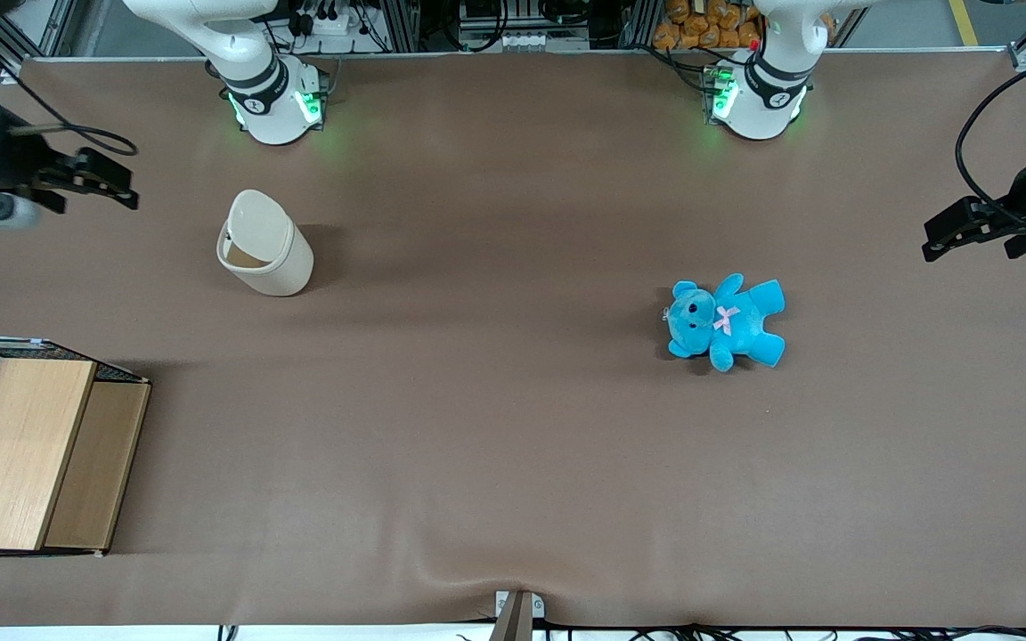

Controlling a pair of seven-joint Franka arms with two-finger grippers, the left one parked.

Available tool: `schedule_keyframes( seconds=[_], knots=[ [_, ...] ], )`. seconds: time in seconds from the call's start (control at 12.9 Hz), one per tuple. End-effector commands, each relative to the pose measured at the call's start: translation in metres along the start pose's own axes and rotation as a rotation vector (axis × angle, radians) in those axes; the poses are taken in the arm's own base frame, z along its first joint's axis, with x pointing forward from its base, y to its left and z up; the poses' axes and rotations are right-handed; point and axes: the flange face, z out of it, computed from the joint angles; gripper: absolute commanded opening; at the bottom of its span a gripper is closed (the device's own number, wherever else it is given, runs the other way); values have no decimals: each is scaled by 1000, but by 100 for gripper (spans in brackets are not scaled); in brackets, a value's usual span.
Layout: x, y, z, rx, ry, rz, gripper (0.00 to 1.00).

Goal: Open trash can with right arm

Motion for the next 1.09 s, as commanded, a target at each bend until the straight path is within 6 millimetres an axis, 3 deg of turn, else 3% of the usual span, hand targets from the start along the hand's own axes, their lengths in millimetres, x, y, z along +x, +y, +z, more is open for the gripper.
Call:
schedule_keyframes(
  seconds=[0.0,0.16,1.01],
  knots=[
    [9,13,-33,-3,42,42,100],
    [8,45,-37,7,57,87,100],
    [12,72,-24,-8,57,75,100]
  ],
)
